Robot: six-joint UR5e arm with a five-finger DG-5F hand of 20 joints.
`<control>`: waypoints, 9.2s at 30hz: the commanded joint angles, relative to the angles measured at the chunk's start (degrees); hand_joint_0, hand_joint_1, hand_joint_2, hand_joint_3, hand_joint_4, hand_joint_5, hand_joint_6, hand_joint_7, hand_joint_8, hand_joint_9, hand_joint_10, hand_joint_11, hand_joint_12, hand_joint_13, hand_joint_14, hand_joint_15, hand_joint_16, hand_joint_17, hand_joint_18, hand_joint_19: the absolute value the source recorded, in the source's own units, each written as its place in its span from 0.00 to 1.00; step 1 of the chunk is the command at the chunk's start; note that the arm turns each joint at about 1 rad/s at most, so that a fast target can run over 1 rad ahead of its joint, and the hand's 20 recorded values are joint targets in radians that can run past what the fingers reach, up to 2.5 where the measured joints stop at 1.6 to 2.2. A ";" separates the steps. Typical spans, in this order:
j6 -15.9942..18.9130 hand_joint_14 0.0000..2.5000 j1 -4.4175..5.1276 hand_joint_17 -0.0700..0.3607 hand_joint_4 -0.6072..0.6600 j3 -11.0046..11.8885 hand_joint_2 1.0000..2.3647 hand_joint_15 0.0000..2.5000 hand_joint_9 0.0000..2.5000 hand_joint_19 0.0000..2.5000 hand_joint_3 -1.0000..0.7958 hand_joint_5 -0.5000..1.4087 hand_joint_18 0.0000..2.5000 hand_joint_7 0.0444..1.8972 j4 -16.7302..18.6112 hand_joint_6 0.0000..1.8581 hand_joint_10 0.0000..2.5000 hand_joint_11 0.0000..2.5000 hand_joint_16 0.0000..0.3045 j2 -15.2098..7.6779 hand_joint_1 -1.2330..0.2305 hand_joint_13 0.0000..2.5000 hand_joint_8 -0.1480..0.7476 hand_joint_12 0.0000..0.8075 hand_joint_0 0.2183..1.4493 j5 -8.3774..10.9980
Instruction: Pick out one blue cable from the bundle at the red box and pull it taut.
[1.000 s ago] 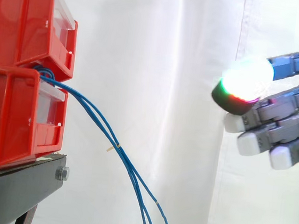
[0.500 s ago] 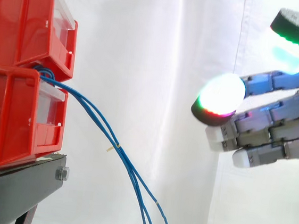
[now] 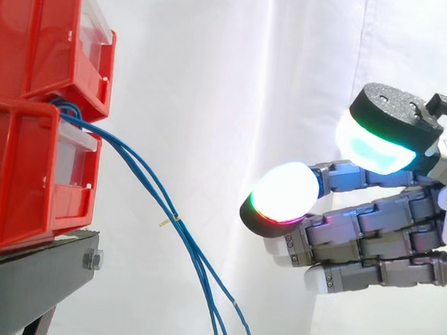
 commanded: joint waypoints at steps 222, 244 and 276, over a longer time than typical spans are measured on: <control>10.80 0.00 -9.51 0.49 0.65 19.45 0.01 0.11 0.37 0.23 0.46 0.23 0.25 0.69 0.20 0.31 0.00 0.07 0.21 -17.32 0.46 0.26 0.55 0.55 0.34 -30.53; 10.54 0.01 -9.25 0.48 0.64 21.20 0.00 0.13 0.33 0.25 0.32 0.18 0.26 0.47 -0.33 0.44 0.00 0.11 0.20 -17.23 0.41 0.26 0.53 0.55 0.31 -30.45; 10.45 0.01 -9.07 0.51 0.65 25.33 0.01 0.14 0.35 0.26 0.46 0.19 0.28 0.50 -7.89 0.45 0.00 0.12 0.22 -17.23 0.38 0.28 0.56 0.57 0.32 -30.53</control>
